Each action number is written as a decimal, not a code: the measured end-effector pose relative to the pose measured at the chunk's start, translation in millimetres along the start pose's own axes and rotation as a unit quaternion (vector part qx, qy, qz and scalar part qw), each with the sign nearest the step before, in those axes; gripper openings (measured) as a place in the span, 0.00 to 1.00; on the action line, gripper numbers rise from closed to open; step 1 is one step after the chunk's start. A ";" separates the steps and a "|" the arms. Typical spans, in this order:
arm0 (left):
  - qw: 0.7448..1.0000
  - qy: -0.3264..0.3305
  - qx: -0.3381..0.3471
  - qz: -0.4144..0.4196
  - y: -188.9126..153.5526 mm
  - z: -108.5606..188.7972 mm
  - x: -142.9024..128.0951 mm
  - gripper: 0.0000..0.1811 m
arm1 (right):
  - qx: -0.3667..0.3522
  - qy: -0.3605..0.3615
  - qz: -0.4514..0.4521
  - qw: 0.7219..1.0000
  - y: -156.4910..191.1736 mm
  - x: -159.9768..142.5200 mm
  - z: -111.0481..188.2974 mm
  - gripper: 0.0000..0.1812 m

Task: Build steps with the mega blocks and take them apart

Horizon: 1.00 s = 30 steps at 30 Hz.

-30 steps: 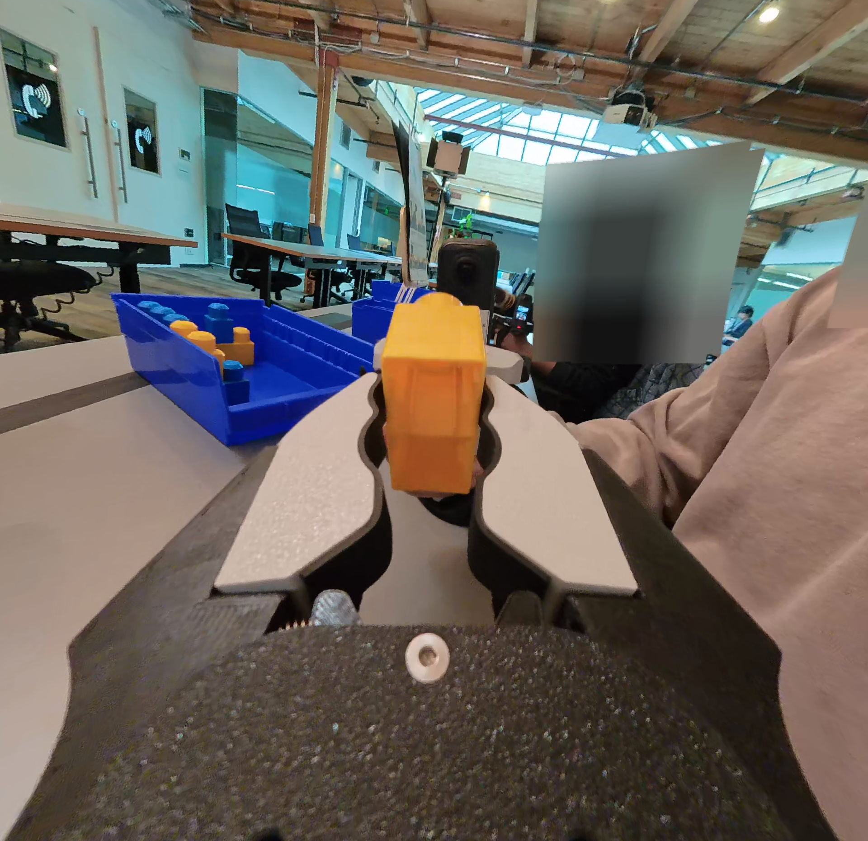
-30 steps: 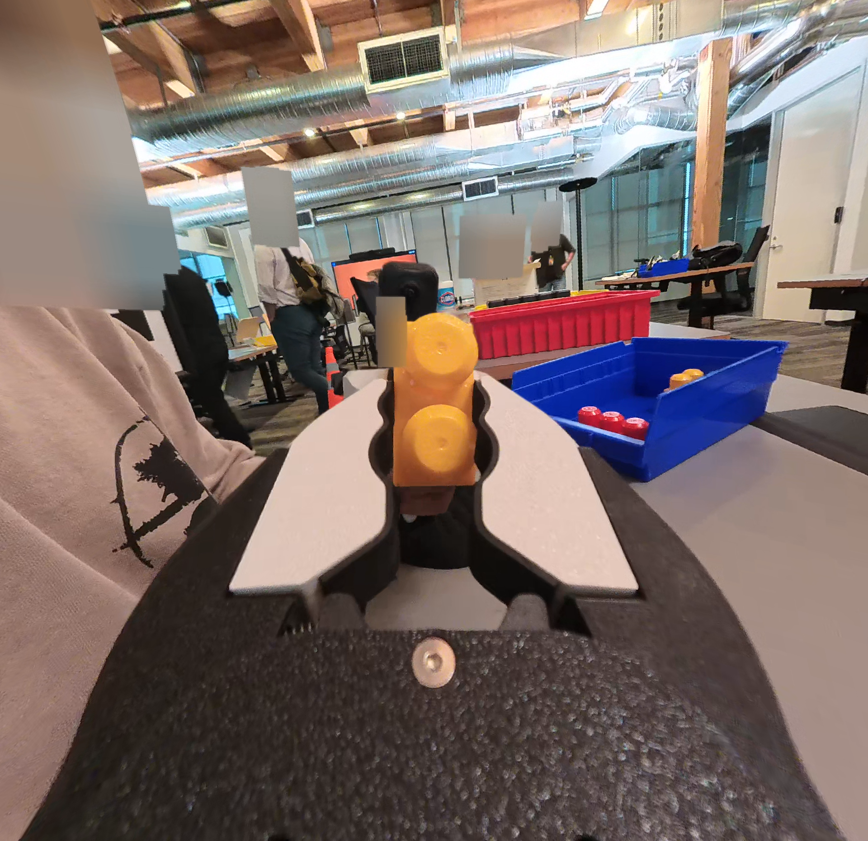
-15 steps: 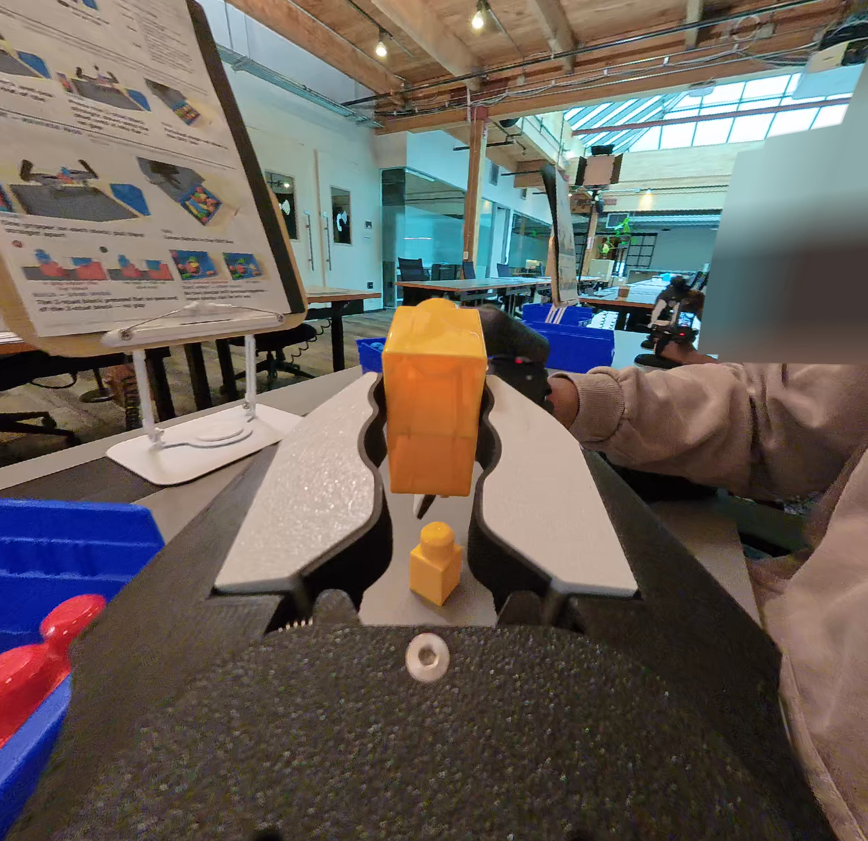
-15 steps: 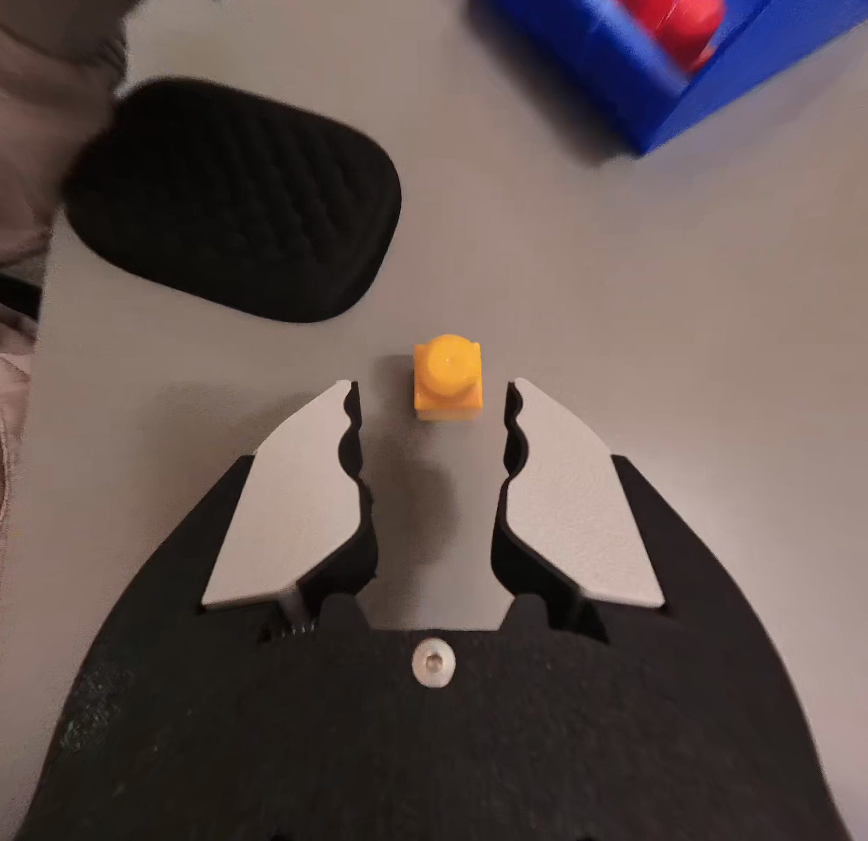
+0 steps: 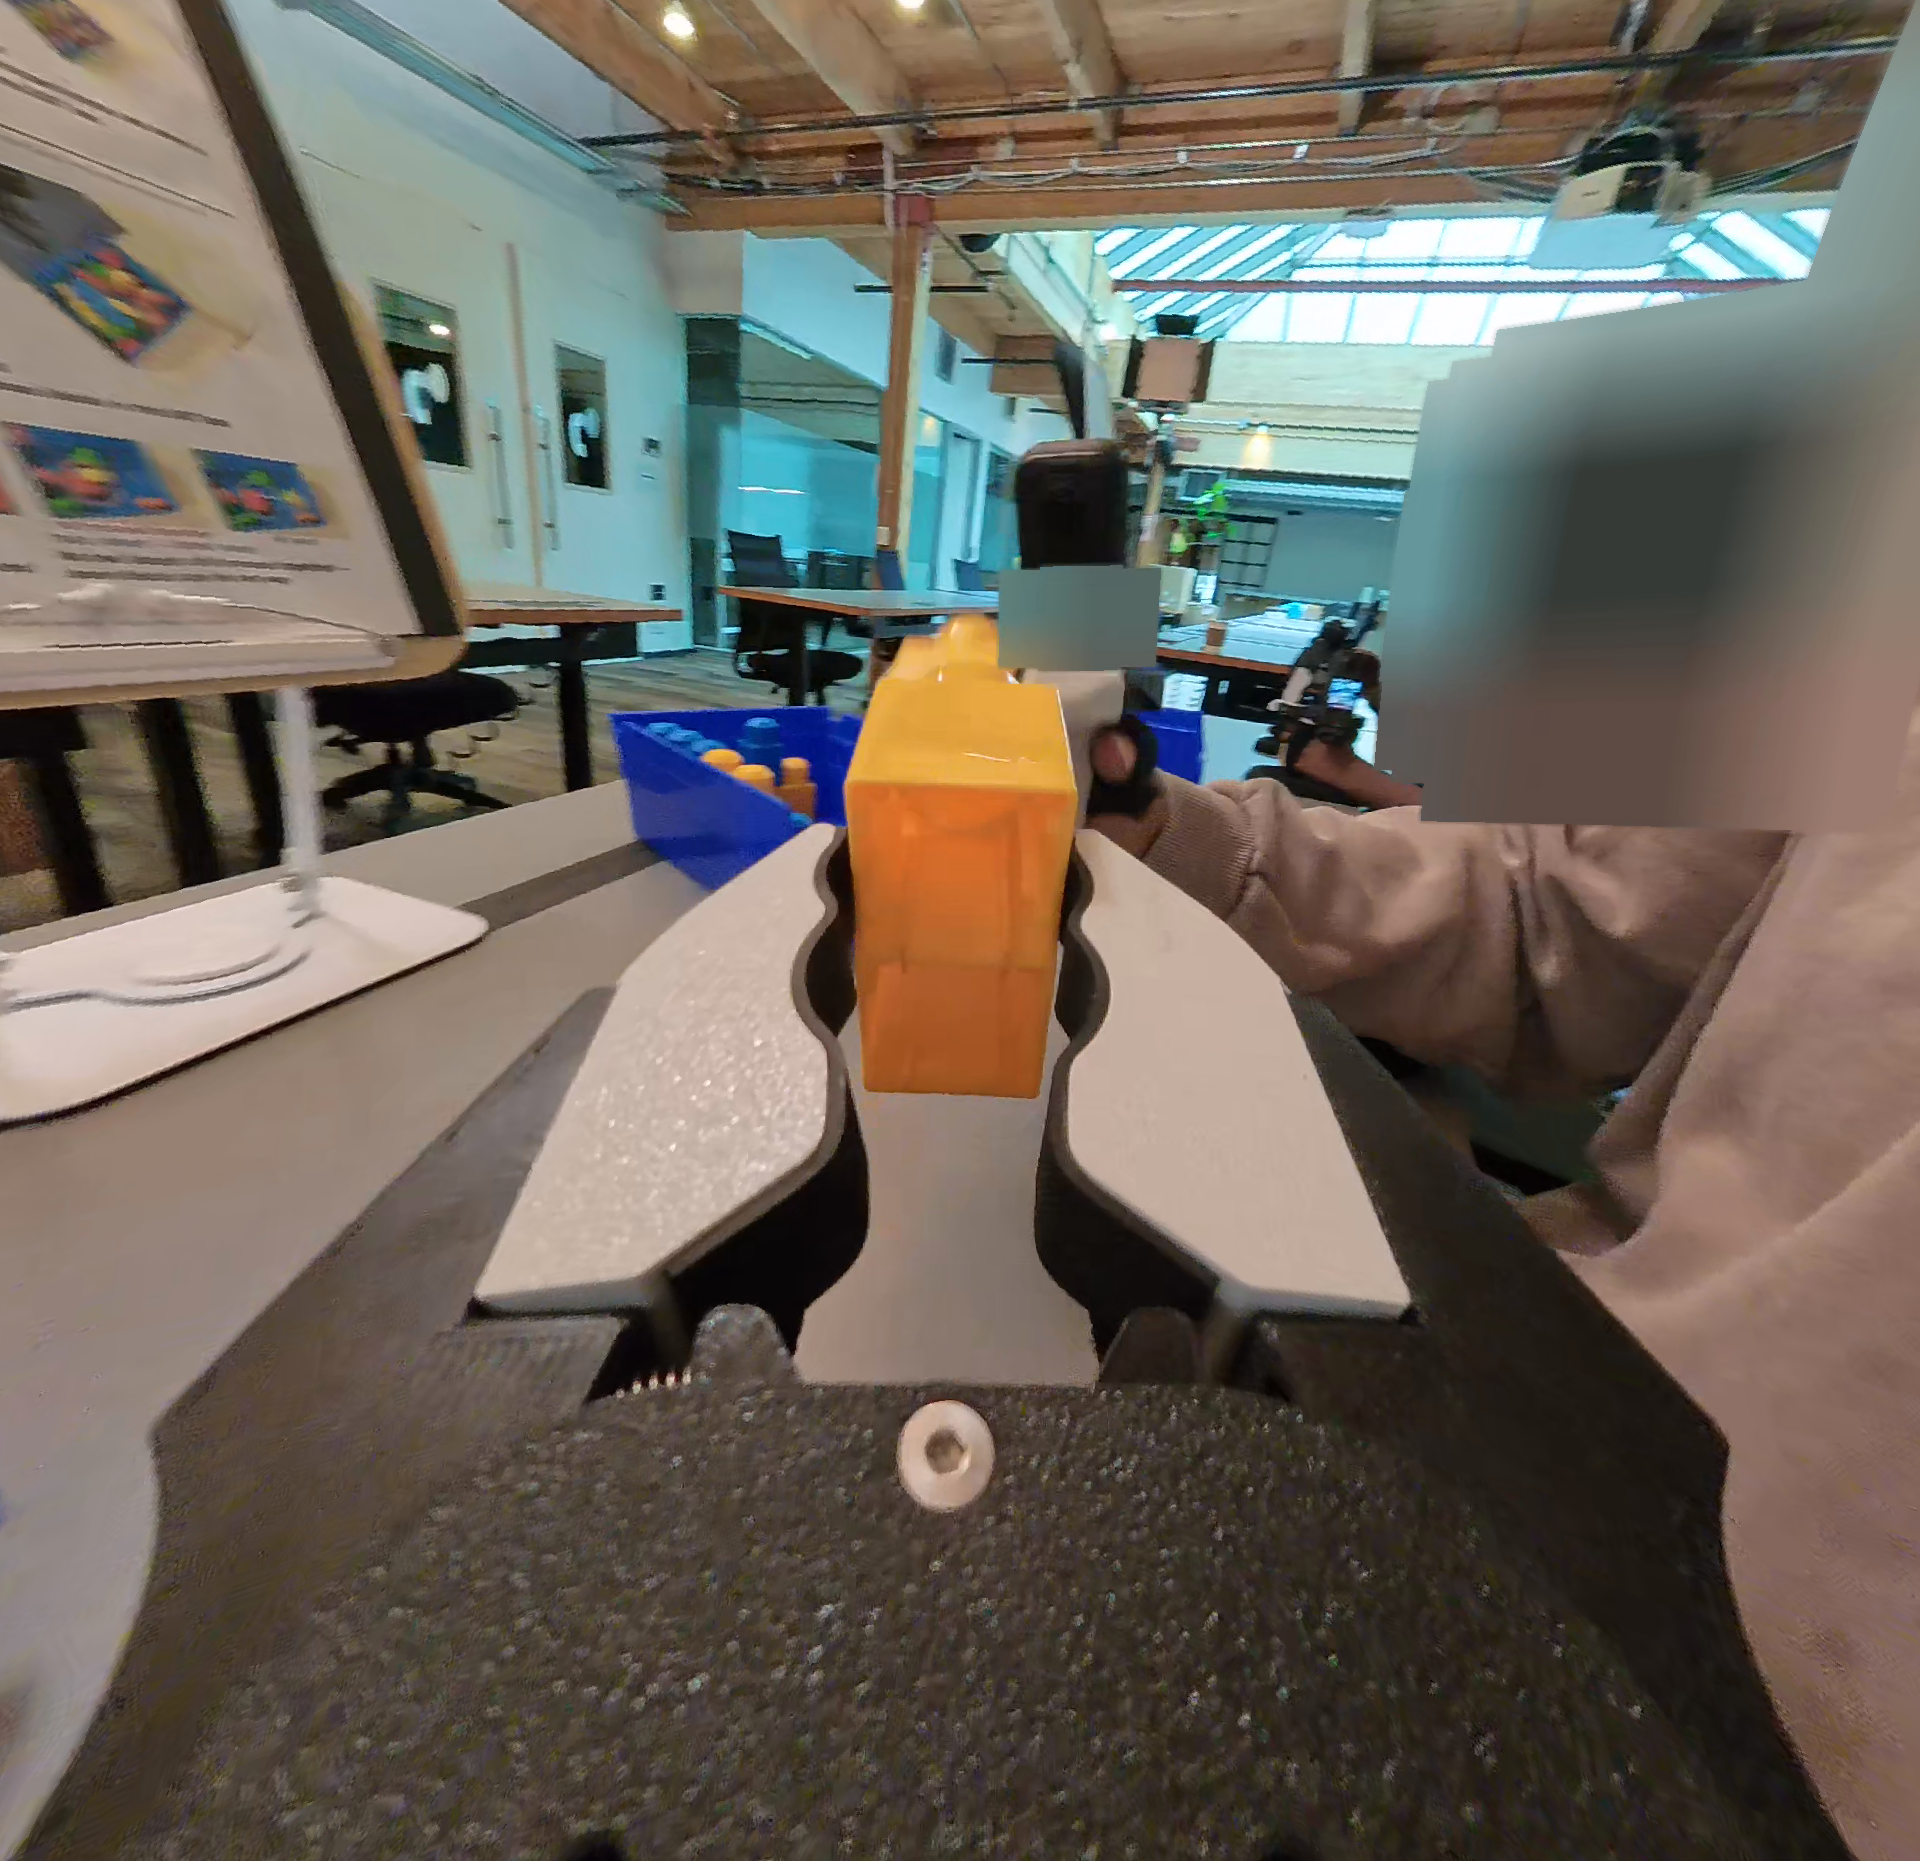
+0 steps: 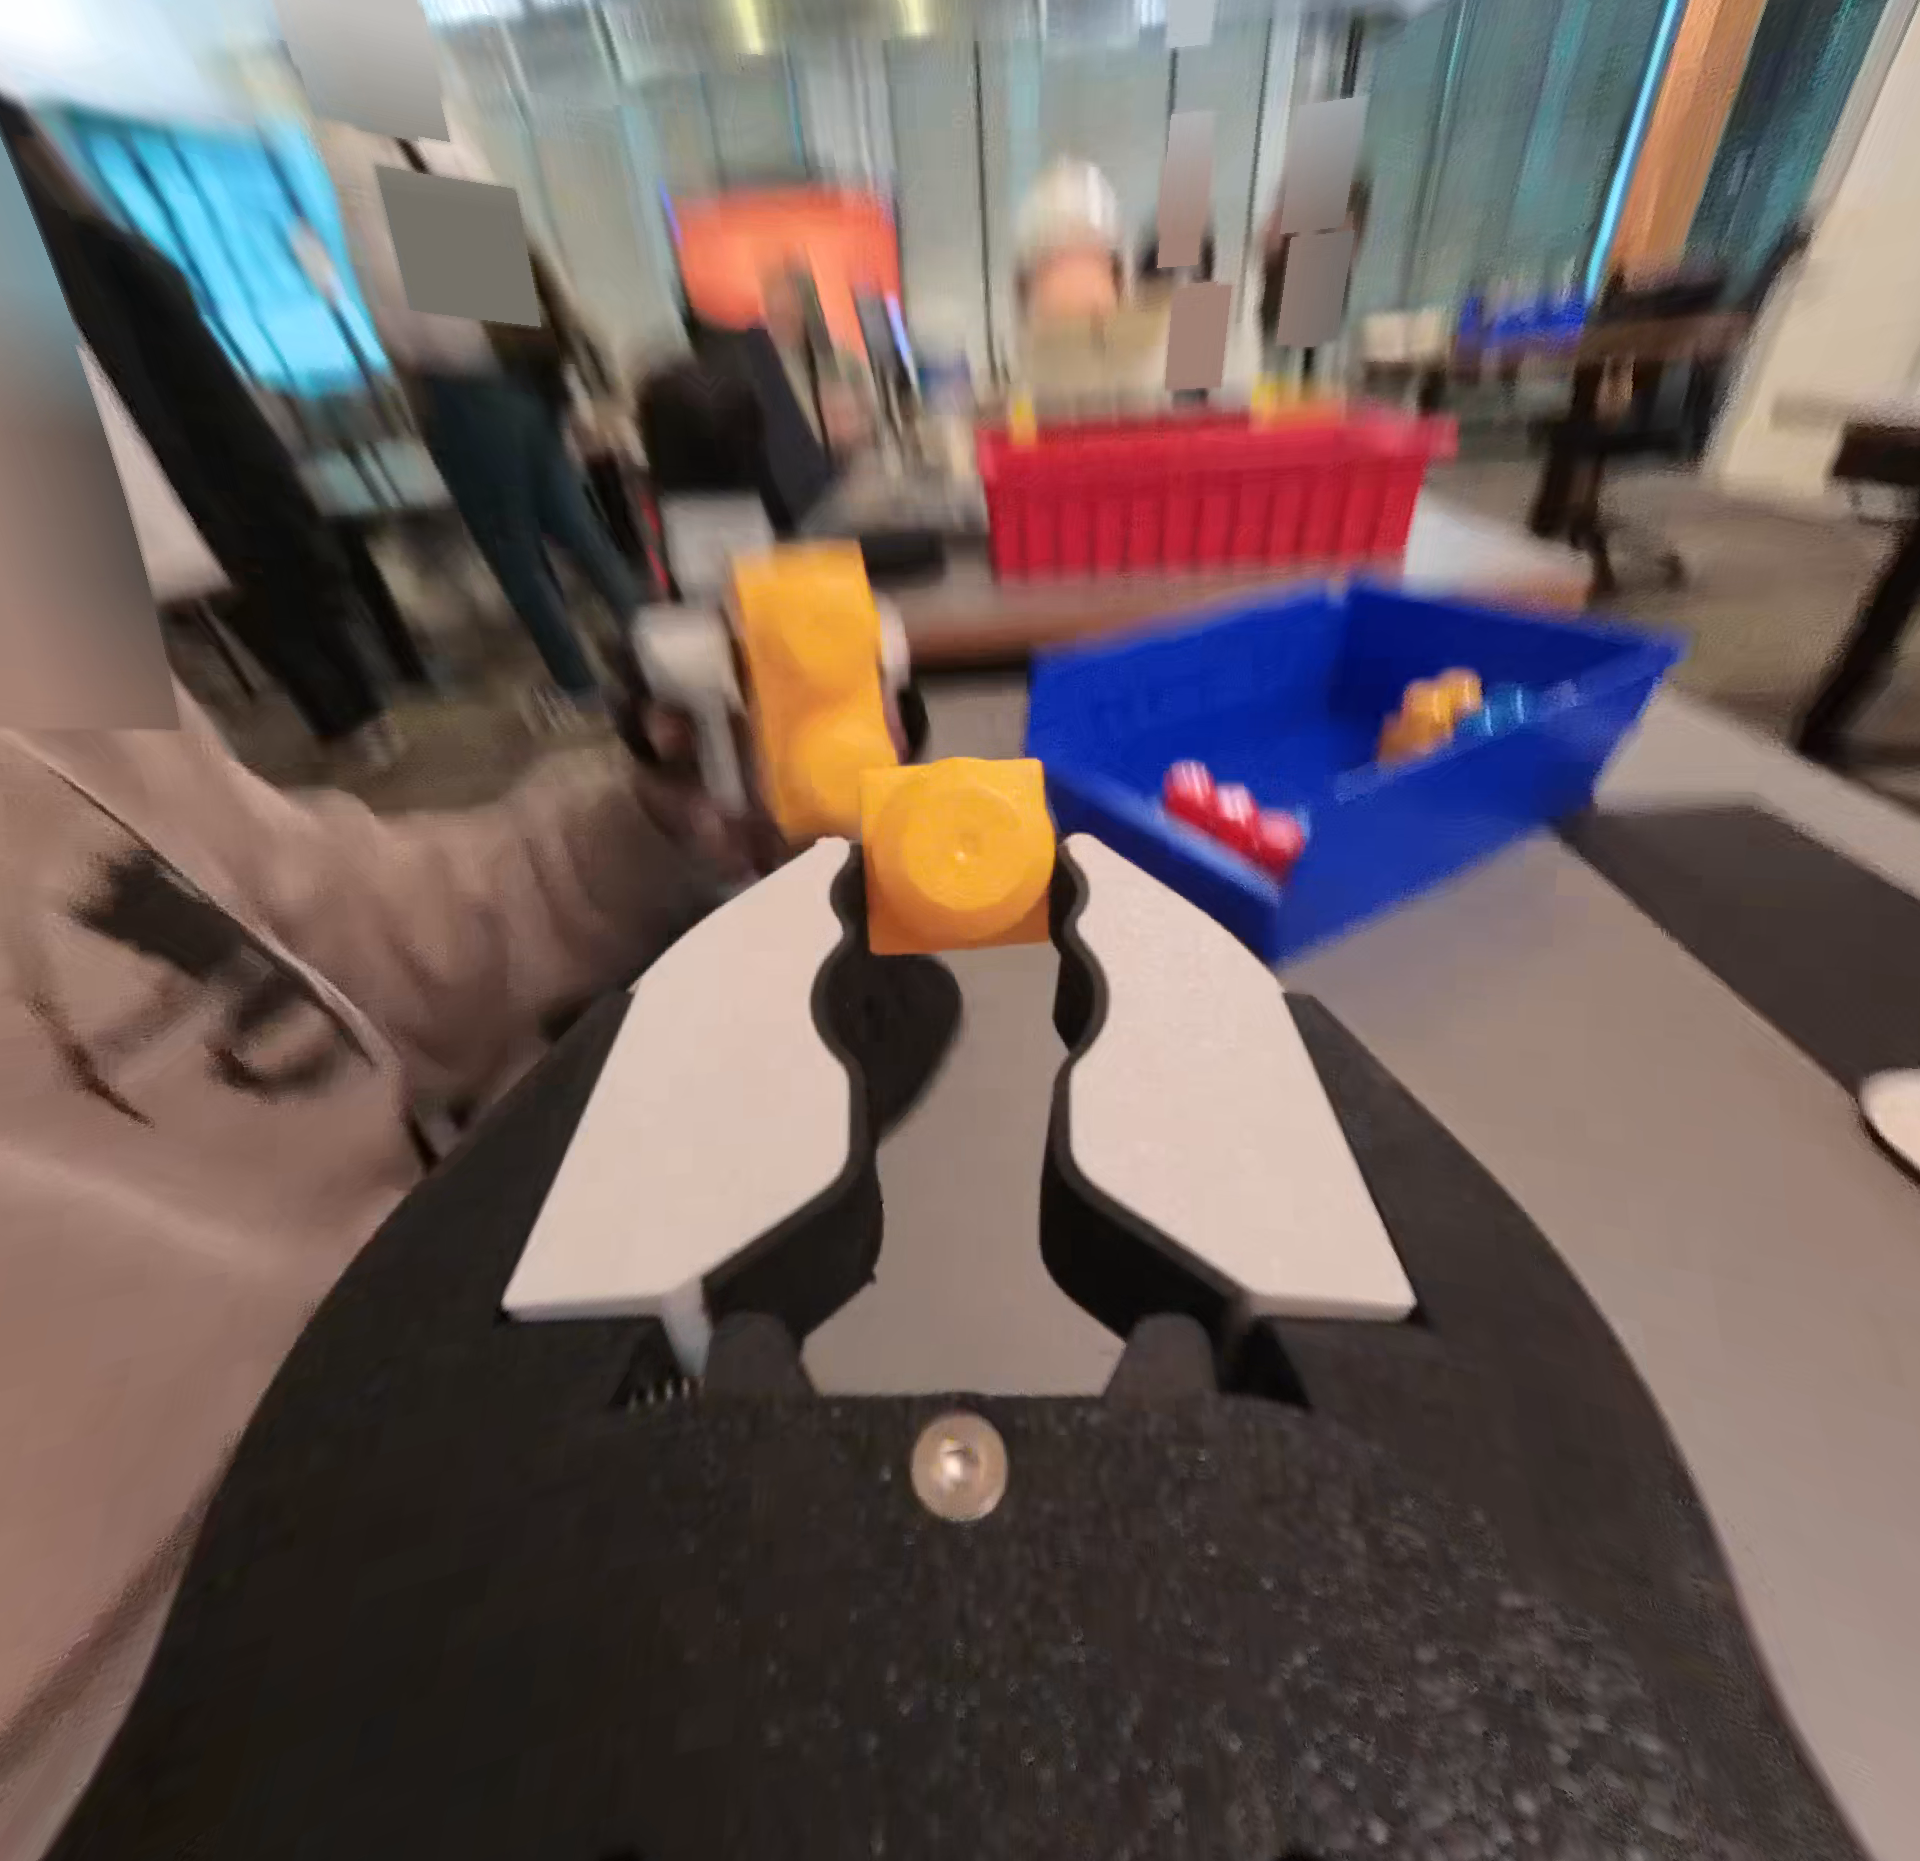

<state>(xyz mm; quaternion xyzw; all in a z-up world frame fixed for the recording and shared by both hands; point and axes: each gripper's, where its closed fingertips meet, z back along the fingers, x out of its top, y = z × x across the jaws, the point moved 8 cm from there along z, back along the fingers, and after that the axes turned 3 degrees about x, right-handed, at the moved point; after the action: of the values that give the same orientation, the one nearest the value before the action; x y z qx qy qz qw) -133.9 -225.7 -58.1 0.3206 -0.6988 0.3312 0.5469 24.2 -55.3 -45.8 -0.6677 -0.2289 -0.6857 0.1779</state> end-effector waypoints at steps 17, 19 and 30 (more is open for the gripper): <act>0.991 0.090 -0.093 0.015 -39.3 -71.9 -17.2 0.20 | 0.032 0.011 0.052 0.998 47.9 6.6 40.3 0.18; 0.989 0.115 -0.096 0.000 -41.1 -74.2 -19.8 0.20 | 0.036 0.052 0.067 0.996 49.1 7.0 43.2 0.18; 0.979 0.170 -0.081 -0.077 -47.0 -80.2 -31.0 0.20 | 0.031 0.135 0.048 0.989 50.6 -5.5 51.3 0.18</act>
<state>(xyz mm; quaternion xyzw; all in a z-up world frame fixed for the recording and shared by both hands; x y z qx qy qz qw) -45.4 -184.8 -68.5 0.2672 -0.5932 0.2798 0.7060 95.1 -69.5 -47.3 -0.5735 -0.1913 -0.7528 0.2604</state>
